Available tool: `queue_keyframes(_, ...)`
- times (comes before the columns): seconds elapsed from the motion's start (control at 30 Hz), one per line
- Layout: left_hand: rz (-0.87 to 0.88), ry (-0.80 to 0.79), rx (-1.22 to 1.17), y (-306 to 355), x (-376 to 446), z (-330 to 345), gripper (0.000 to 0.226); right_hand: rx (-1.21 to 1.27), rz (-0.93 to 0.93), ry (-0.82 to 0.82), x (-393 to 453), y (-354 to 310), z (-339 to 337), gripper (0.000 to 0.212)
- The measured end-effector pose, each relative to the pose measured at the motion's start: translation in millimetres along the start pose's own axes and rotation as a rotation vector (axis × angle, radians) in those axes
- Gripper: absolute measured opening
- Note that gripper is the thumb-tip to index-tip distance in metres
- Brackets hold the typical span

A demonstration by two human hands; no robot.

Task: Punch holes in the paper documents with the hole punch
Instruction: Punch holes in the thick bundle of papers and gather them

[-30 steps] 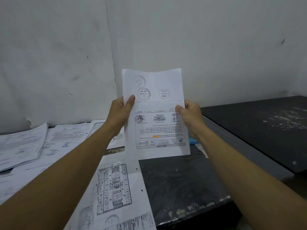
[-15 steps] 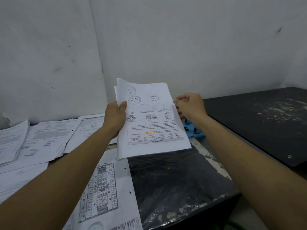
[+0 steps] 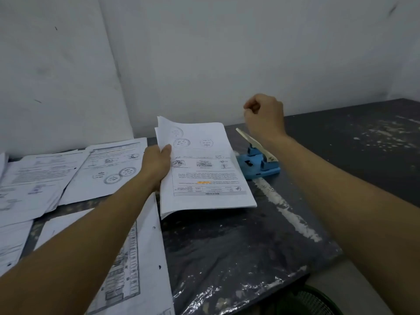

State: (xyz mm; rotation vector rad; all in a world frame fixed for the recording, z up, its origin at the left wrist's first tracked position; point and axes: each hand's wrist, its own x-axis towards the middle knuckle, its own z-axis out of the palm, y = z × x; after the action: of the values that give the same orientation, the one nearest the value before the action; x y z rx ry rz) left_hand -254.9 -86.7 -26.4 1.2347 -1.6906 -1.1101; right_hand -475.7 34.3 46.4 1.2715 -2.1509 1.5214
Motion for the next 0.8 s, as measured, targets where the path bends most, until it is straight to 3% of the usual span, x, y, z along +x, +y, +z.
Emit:
queue_keyframes(0.17,-0.053,-0.055,0.092,-6.6,9.7,25.3,0.043,-0.012,0.093,-0.199,5.7,22.0,5.5,0.023)
queue_keyframes(0.37,-0.141,-0.067,0.082,-7.4,17.4,51.7,0.040,0.026,0.178,-0.487,2.8,40.9,15.1,0.033)
queue_keyframes(0.47,-0.170,-0.061,0.083,-6.7,19.9,58.3,0.040,0.026,0.219,-0.499,0.6,49.2,19.1,0.041)
queue_keyframes(0.8,-0.198,-0.082,0.111,4.6,22.3,77.4,0.041,0.047,0.227,-0.549,1.4,47.7,15.9,0.036)
